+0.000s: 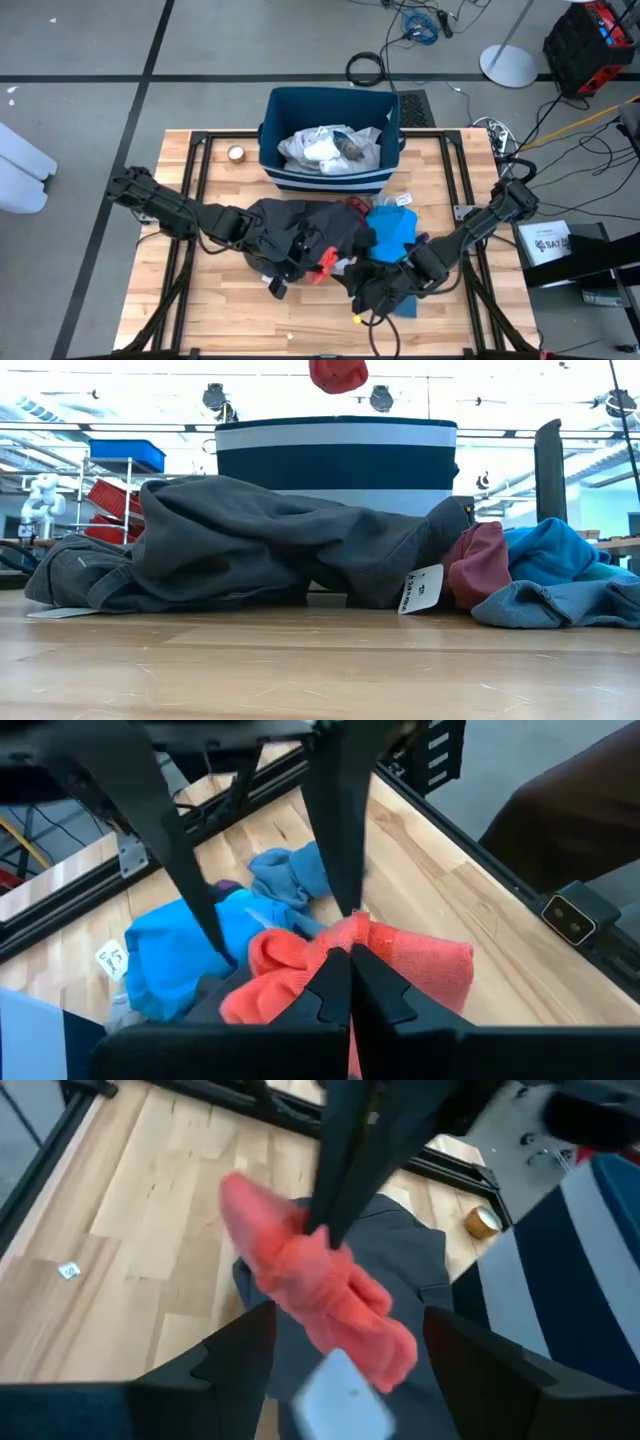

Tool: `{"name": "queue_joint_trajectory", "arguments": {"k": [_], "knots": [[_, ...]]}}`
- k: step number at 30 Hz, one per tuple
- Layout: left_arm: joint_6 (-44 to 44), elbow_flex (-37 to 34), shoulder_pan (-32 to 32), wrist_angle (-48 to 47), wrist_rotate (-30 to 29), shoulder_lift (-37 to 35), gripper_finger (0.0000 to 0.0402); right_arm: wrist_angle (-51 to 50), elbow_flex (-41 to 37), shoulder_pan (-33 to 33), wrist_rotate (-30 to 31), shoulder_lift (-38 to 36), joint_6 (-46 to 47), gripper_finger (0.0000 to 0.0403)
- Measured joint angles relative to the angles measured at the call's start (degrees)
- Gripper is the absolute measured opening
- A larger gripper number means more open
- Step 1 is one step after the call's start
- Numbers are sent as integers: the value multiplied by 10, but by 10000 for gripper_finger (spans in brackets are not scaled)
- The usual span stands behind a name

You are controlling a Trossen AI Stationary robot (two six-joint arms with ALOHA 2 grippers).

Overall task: Sort clothes
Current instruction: Put the orange sock into the blue bin

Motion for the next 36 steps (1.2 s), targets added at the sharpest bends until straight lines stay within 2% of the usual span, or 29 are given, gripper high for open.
{"name": "queue_joint_trajectory", "arguments": {"k": [5,9,12,16,18,23,27,31,36], "knots": [[1,0,0,0,0,0,0,36,0,-22,-69,25,-33,242],[-3,0,0,-1,9,0,0,72,0,-28,-58,35,-61,224],[-3,0,0,-1,11,0,1,90,0,-30,-54,34,-75,173],[-4,0,0,-1,2,0,15,82,0,-29,-59,32,-82,52],[-3,0,0,-2,-8,0,29,74,0,-30,-70,31,-80,18],[-1,0,0,-2,-42,0,83,49,0,-30,-73,31,-45,12],[-3,0,0,-40,-99,-12,123,27,0,-29,-73,31,-25,6],[-35,1,2,-135,-146,-42,135,-4,0,-29,-70,24,-11,6],[-139,0,18,-270,-155,-86,136,-38,0,-36,-54,-16,-13,6]]}}
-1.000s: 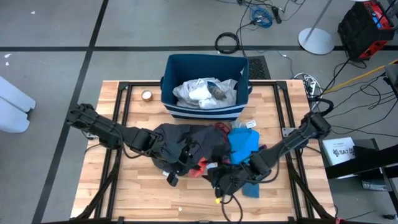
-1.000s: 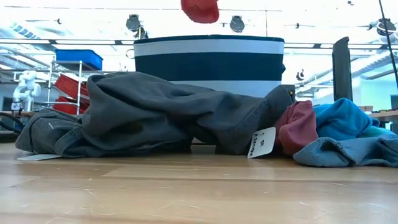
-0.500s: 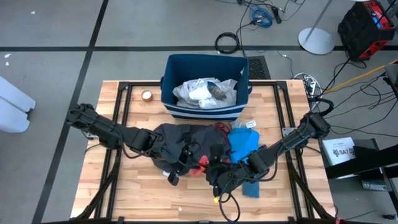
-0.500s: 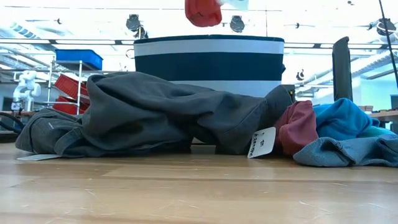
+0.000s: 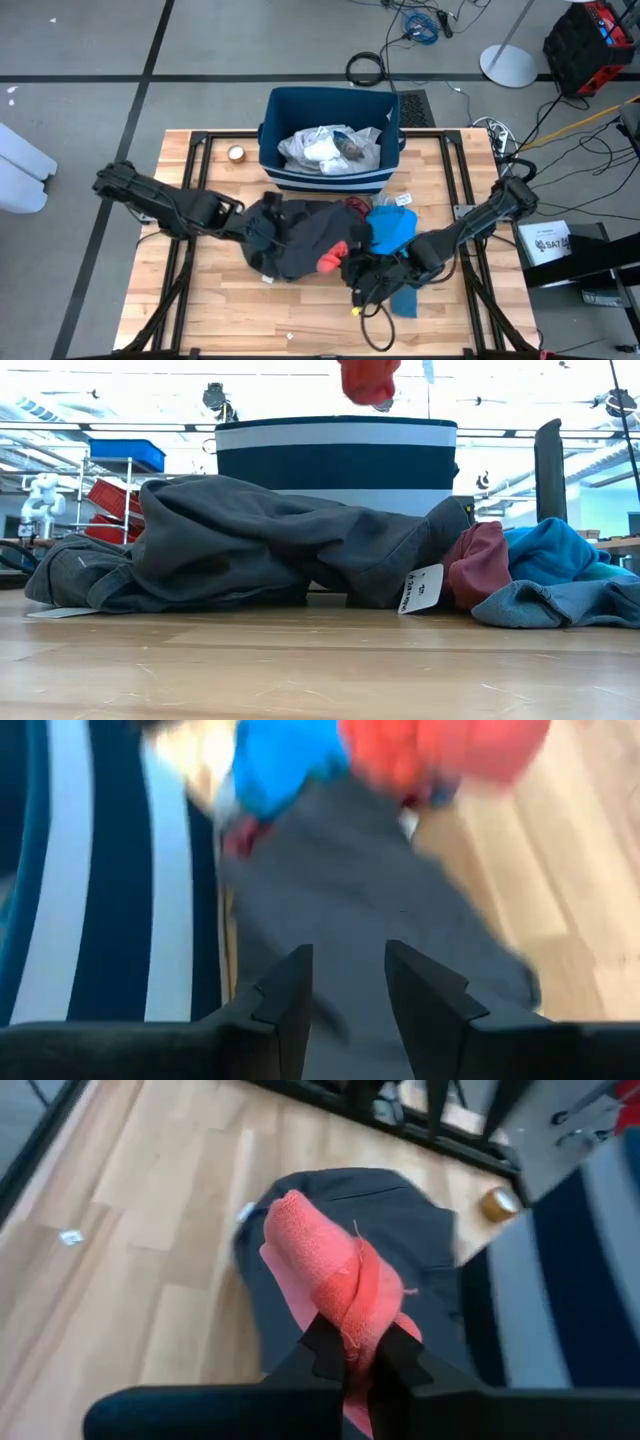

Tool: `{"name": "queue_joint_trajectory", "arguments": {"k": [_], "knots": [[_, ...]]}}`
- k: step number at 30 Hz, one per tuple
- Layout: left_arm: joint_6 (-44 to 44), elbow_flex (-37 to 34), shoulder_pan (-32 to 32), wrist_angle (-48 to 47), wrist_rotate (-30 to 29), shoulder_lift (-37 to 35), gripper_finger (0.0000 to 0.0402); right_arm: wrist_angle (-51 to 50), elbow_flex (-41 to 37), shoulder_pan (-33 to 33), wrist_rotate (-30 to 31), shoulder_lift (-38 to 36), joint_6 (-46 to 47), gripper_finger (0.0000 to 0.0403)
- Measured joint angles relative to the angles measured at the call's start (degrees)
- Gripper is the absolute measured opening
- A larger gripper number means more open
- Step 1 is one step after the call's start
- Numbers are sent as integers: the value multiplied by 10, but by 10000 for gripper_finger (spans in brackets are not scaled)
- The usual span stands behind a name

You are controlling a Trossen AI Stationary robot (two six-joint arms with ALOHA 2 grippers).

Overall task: Sort clothes
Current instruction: Put the orange sock into the blue bin

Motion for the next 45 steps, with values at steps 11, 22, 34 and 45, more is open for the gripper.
{"name": "queue_joint_trajectory", "arguments": {"k": [11,22,34,45], "knots": [[-117,-151,6,30,-1,-149,137,11,0,-148,-1,-134,-77,5],[-139,-369,4,403,29,-212,137,139,0,-444,-239,-145,-135,4],[-133,-412,4,603,30,-118,137,130,0,-582,-318,-79,-110,37],[-129,-412,9,636,30,-91,137,106,0,-584,-317,-79,-71,179]]}}
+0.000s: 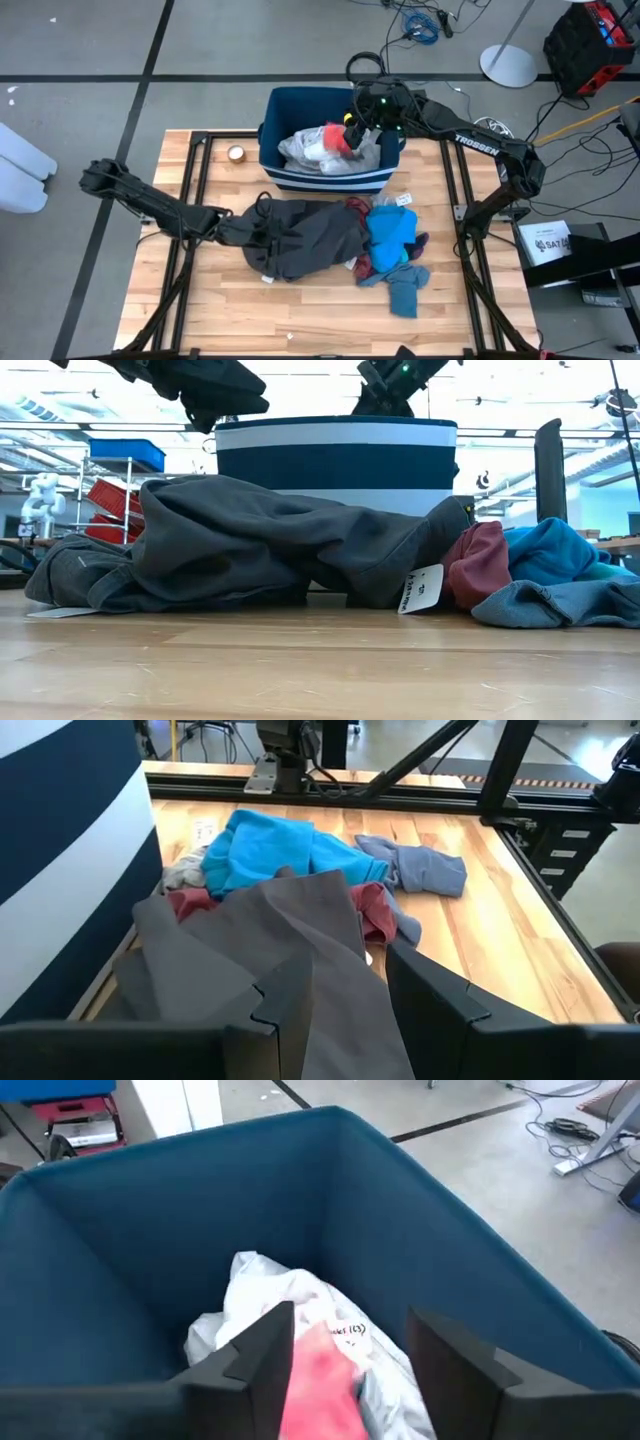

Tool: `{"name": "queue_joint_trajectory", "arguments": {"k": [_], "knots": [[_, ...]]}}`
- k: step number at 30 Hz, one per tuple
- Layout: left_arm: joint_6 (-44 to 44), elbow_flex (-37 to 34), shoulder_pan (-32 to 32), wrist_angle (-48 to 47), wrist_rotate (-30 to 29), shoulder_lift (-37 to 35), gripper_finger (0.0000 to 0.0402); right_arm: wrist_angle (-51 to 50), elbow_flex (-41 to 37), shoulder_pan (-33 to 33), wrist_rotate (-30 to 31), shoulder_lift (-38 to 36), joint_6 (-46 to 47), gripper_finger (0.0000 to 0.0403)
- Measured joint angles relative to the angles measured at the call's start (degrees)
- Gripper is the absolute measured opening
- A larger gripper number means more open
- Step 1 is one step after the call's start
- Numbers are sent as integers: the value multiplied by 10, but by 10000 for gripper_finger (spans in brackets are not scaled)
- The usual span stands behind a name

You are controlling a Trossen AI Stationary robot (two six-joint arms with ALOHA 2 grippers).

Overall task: Sort clothes
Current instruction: Put the orange sock into the blue bin, then put the blue sock into the blue bin

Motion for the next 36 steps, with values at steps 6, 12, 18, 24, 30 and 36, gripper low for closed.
{"name": "queue_joint_trajectory", "arguments": {"k": [6,12,18,24,30,36], "knots": [[1,0,1,3,-32,0,137,-88,52,1,2,1,-28,207],[27,0,1,41,7,-1,137,-264,173,36,-4,0,8,210],[31,0,1,63,45,-1,137,-430,214,149,-60,-7,71,210],[45,0,1,73,44,-1,137,-404,88,332,-37,-50,170,210],[42,0,1,73,44,-1,137,-249,-134,495,1,-101,350,210],[42,0,1,75,44,-1,137,-156,-282,598,2,-112,544,210]]}}
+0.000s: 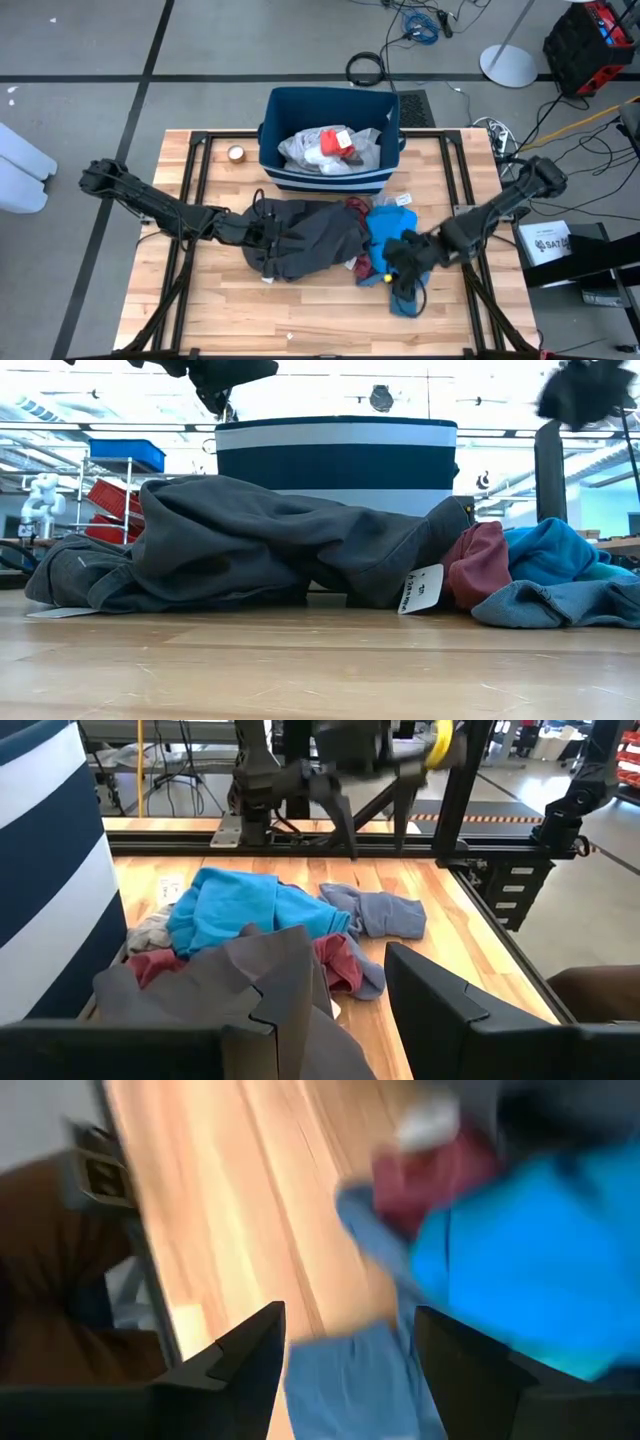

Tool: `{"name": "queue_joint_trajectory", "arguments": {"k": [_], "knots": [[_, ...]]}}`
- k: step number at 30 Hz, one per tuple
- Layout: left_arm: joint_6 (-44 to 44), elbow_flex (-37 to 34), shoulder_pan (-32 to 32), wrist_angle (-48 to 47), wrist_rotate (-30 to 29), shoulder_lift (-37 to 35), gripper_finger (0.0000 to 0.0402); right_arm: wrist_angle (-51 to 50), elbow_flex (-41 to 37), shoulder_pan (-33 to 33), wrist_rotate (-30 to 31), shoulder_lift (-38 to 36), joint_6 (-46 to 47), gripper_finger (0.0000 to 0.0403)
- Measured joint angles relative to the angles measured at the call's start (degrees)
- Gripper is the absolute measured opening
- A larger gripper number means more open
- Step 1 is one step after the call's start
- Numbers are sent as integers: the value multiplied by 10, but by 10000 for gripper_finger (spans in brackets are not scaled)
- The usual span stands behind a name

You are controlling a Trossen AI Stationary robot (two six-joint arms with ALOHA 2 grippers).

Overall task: Sort clothes
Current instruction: Put the blue sock into the blue bin

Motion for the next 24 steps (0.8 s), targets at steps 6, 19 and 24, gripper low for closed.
{"name": "queue_joint_trajectory", "arguments": {"k": [6,19,24], "knots": [[3,0,1,13,0,0,137,10,-63,47,1,13,77,210],[23,0,20,64,0,0,137,119,-163,72,4,24,102,210],[69,16,40,92,0,0,137,139,-186,72,2,24,112,210]]}}
